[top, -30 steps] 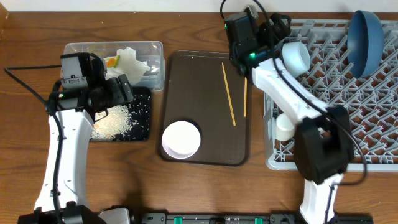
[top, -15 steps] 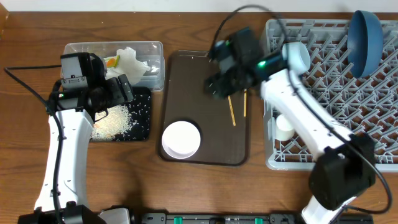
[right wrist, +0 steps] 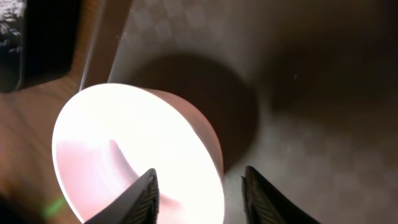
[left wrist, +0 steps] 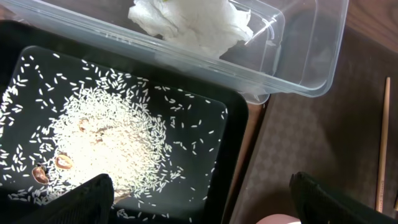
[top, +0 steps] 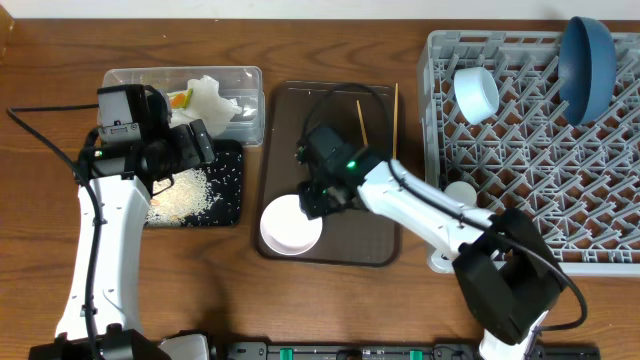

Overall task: Sort waste into correct bins and load items into the dishwasher rack
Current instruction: 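Reach the right gripper to the pink bowl and grasp it, then carry the pink bowl into the rack and release it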

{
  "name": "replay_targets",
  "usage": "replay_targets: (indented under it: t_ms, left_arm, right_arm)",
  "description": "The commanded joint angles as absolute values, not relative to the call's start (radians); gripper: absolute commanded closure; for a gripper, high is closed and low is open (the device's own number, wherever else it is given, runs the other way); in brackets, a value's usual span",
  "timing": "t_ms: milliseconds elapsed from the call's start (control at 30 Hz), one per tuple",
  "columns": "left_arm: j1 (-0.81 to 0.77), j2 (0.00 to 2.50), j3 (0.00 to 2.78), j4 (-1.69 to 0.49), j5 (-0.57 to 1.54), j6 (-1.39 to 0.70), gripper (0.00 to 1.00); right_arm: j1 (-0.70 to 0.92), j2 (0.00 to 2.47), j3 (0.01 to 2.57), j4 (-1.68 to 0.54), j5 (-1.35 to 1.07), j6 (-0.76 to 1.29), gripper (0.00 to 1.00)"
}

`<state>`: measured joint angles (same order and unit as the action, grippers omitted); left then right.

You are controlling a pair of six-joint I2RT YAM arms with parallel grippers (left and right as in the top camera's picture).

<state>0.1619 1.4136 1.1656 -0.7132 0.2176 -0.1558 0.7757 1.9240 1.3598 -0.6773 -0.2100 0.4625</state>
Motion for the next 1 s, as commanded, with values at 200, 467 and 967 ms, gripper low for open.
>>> replay_targets:
  t_ms: [200, 467, 967]
  left_arm:
    - [0.165, 1.417, 1.171, -0.714, 0.208, -0.142, 0.07]
    - [0.165, 1.417, 1.171, -0.714, 0.208, -0.142, 0.07]
    - [0.165, 1.417, 1.171, -0.714, 0.208, -0.142, 0.07]
  right_arm:
    - [0.788, 1.967, 1.354, -0.688, -0.108, 0.583, 0.67]
    - [0.768, 1.971, 1.354, -0.685, -0.139, 0.583, 0.91]
    - [0.693, 1.781, 1.479, -0.825, 0.141, 0.535, 0.99]
